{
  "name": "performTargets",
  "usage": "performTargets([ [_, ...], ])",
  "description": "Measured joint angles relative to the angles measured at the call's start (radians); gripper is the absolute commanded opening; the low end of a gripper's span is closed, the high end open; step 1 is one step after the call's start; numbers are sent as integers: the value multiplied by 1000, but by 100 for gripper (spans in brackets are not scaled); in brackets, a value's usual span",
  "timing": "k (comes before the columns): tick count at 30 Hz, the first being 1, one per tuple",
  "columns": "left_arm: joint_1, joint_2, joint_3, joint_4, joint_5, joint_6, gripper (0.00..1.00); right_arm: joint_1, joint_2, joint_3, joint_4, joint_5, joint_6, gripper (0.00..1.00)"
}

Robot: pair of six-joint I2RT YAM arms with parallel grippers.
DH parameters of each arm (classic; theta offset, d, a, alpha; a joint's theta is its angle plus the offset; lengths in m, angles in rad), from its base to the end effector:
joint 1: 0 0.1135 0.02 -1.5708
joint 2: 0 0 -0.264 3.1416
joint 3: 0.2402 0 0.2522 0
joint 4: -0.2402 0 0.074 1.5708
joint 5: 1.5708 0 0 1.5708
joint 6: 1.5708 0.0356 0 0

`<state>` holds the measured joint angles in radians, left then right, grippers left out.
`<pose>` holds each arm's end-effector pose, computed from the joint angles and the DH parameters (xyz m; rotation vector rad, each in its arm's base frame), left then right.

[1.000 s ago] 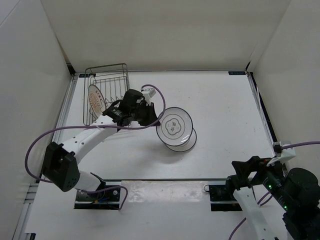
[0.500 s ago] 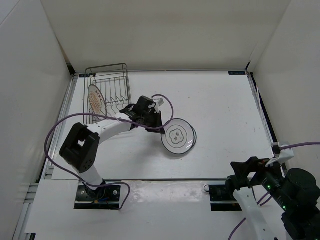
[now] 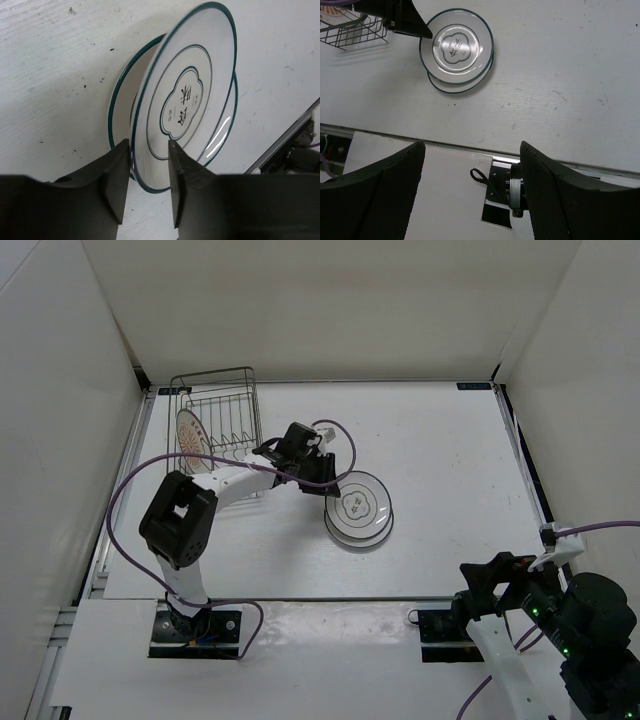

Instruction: Unload the plates from the dish rack

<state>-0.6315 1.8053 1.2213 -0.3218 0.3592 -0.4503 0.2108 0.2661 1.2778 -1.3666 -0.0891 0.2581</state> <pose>0.3034 -0.2374 0.2008 0.4001 2.5905 -0.8723 -0.0525 -0.0080 0.3844 -0.0143 1.9447 0.3985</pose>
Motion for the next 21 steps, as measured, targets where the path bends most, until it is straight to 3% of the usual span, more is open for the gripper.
performTargets([
  [8, -11, 5, 10, -55, -16, 19, 68, 1, 0, -19, 0, 0, 0, 80],
  [13, -64, 3, 57, -146, -82, 76, 100, 2, 0, -27, 0, 0, 0, 80],
  [21, -199, -14, 191, -301, -336, 200, 100, 5, -1, -31, 0, 0, 0, 80],
])
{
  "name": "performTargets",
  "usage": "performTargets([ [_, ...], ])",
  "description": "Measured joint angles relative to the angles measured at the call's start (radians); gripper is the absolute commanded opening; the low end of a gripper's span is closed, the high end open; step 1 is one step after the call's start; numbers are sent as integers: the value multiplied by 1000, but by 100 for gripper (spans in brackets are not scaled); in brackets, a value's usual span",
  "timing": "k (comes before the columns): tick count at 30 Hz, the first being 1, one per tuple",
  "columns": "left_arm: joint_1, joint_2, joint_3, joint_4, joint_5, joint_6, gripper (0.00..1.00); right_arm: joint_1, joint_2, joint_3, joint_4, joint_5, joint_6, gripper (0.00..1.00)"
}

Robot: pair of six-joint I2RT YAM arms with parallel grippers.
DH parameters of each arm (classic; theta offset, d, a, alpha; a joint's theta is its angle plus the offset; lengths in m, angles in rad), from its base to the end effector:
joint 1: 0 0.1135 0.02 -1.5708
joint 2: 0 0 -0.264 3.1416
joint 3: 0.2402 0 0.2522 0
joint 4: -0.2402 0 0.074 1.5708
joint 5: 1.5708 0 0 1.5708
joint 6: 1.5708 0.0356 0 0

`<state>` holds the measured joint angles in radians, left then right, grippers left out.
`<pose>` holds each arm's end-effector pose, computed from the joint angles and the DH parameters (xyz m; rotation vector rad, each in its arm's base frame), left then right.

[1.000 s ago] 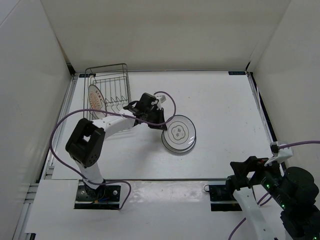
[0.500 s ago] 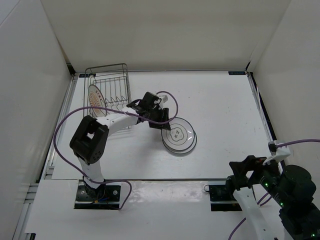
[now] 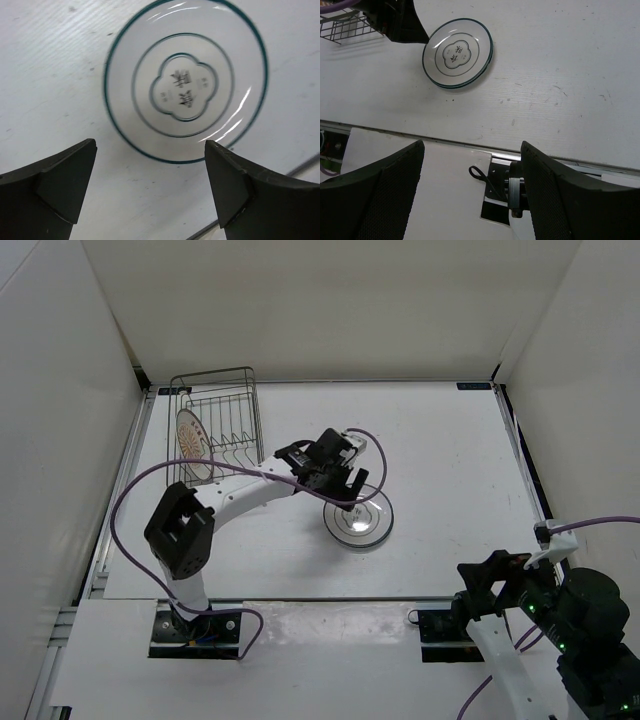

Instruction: Unload the plates from the dish rack

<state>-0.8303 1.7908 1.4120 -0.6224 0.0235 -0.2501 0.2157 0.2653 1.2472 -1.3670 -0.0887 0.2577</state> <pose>0.2601 -0.2859 0.2440 0.7619 2.5205 -0.4230 -0.0467 -0.0070 0.3786 -0.0175 1.9754 0.3971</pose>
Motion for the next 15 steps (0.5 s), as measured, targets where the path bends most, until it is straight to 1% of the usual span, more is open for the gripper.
performTargets([
  [6, -3, -79, 1, -98, -225, 69, 100, 2, 0, 0, 0, 0, 0, 80],
  [10, 8, -199, 1, -118, -414, 174, 100, 2, -5, 0, 0, 3, 0, 83],
  [11, 16, -235, 1, -113, -444, 199, 100, 2, -11, 0, 0, 4, -1, 83],
  [13, 57, -320, 1, -100, -491, 235, 100, 2, -16, -1, 0, 6, -1, 84],
  [15, 135, -393, 1, -79, -499, 246, 100, 2, -22, -3, 0, 8, -1, 84],
])
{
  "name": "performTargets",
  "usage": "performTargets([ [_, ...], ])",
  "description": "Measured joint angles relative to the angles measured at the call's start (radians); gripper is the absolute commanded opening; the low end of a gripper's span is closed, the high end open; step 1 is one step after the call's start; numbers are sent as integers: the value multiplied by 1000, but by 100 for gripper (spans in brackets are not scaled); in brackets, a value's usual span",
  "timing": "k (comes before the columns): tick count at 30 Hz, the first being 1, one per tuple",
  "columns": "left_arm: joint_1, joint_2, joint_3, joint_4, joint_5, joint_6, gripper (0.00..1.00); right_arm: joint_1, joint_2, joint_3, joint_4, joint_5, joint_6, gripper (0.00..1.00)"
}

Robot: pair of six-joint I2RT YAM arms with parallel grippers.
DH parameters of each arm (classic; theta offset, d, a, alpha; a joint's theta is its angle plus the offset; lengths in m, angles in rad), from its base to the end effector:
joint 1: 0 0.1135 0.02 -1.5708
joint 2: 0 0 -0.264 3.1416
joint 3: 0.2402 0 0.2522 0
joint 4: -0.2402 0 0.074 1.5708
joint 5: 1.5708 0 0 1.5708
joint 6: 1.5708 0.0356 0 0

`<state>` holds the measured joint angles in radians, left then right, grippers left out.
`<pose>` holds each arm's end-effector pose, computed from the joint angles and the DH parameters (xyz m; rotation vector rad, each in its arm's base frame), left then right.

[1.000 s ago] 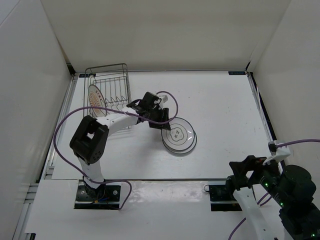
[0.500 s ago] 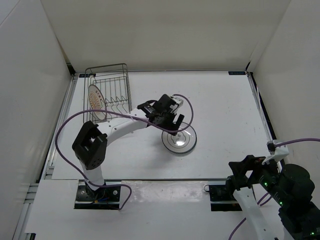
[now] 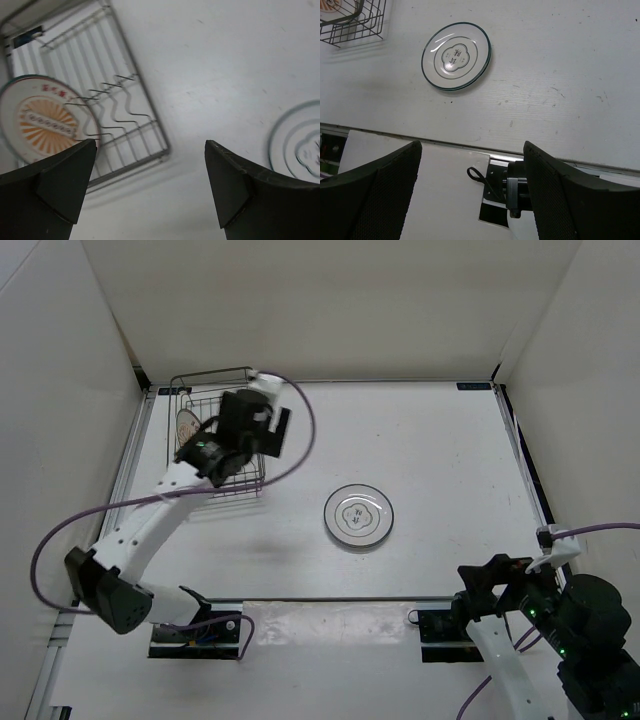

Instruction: Unload the plates from the dish rack

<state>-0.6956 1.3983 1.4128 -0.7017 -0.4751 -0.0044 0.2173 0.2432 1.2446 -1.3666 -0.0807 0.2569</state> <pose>0.2411 -0.1800 0.3701 0.4989 2.1156 0.1409 -0.0518 -0.0085 0.3766 -0.0156 1.9549 0.3926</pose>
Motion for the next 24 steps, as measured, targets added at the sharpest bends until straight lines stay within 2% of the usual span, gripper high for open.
performTargets([
  [3, 206, -79, 1, 18, 37, -36, 100, 0, -8, -10, 0, 3, 0, 86],
  [6, 432, -91, 3, 11, 85, -106, 100, 0, -9, -17, 0, 7, -1, 86],
  [10, 608, -80, -39, 8, 135, -202, 100, 1, -12, -17, 0, 8, -2, 87],
  [13, 665, -82, -107, 39, 150, -243, 100, 1, -19, -18, 0, 12, -2, 88],
  [16, 674, -76, -147, 53, 151, -251, 100, 1, -23, -18, 0, 14, -2, 88],
  [19, 674, -59, -148, 75, 148, -250, 94, 2, -23, -29, 0, 15, -2, 88],
  [20, 674, -50, -148, 85, 142, -248, 88, 3, -23, -34, -1, 15, -2, 88],
  [23, 674, -19, -148, 113, 118, -241, 80, 6, -23, -38, 0, 18, -2, 90],
  [24, 674, -11, -148, 121, 111, -240, 80, 7, -23, -38, 0, 19, -2, 90],
])
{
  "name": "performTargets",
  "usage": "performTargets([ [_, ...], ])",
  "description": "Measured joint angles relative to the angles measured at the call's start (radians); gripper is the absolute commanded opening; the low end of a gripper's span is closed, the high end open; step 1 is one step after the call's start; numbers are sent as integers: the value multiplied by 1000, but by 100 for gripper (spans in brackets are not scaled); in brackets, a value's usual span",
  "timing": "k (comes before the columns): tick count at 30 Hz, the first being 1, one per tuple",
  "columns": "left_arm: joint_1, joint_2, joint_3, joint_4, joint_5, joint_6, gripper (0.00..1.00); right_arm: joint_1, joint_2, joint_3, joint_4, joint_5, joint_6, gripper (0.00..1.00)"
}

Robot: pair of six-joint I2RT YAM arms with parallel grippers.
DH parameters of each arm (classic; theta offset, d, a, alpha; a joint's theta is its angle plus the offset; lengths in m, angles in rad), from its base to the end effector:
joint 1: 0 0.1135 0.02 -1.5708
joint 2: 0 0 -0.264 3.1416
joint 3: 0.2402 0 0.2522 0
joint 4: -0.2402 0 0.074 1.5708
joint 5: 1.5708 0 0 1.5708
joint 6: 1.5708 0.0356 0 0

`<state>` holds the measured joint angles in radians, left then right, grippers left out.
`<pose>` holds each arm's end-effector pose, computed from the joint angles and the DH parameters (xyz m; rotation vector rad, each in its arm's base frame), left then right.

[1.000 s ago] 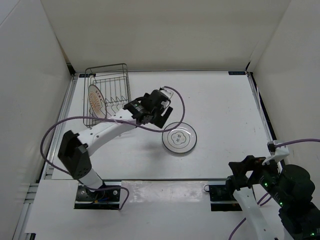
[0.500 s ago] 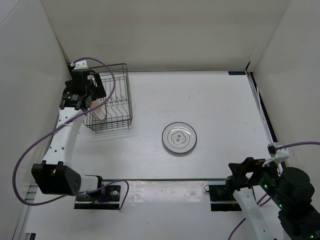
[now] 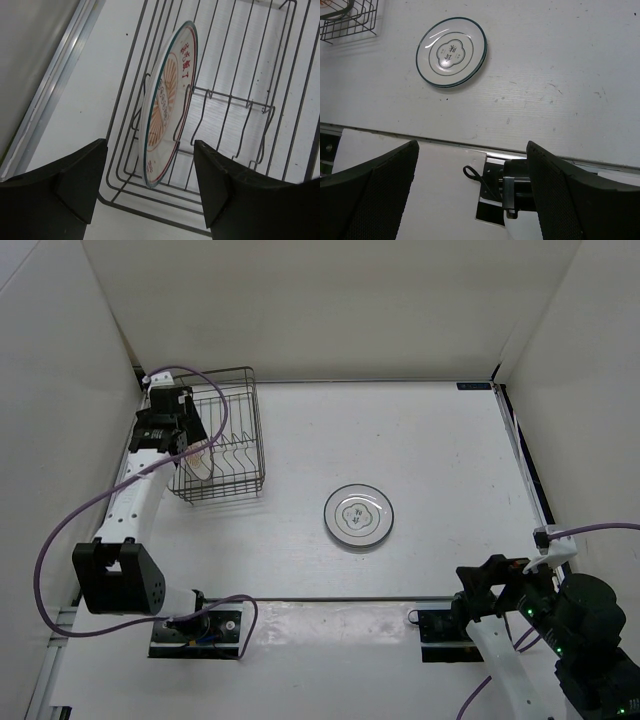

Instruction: Unload the plates from the dish rack

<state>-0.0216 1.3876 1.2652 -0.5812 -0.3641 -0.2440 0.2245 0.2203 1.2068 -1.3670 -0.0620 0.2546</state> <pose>0.3044 0.0061 0.3333 -0.4354 2.1906 0.2696 -0.0501 -0.0092 0.3679 -0.0117 1.9693 0.3756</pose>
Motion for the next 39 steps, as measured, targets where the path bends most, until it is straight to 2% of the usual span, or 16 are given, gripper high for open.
performTargets([
  [4, 0, 27, -5, 52, -42, 18, 75, 0, 0, 0, 0, 3, 0, 90],
  [5, 0, 32, -8, 63, -51, 22, 72, 0, 0, 0, 0, 3, 0, 90],
  [6, 0, 40, -10, 68, -61, 26, 65, 0, 0, 0, 0, 3, 0, 90],
  [8, 0, 57, -10, 80, -75, 34, 63, 0, 0, -1, 0, 4, 0, 90],
  [10, 0, 74, -10, 90, -82, 41, 52, 0, 0, -4, 0, 4, 0, 90],
  [12, 0, 90, -10, 93, -89, 47, 48, 0, 0, -8, 0, 4, 0, 90],
  [15, 0, 103, -11, 97, -98, 53, 37, 1, 0, -8, 0, 4, 0, 90],
  [18, 0, 106, -12, 100, -107, 56, 24, 1, 0, -8, 0, 4, 0, 90],
  [19, 0, 106, -12, 101, -108, 59, 15, 2, 0, -8, 0, 4, 0, 90],
  [21, -3, 106, -12, 95, -115, 79, 8, 2, 0, -8, 0, 4, 0, 90],
  [30, -37, 87, -12, 85, -151, 123, 1, 5, -5, -10, 0, 3, 0, 90],
  [39, -109, -56, 39, 101, -243, 166, 1, 6, -12, -12, 0, 4, 0, 90],
])
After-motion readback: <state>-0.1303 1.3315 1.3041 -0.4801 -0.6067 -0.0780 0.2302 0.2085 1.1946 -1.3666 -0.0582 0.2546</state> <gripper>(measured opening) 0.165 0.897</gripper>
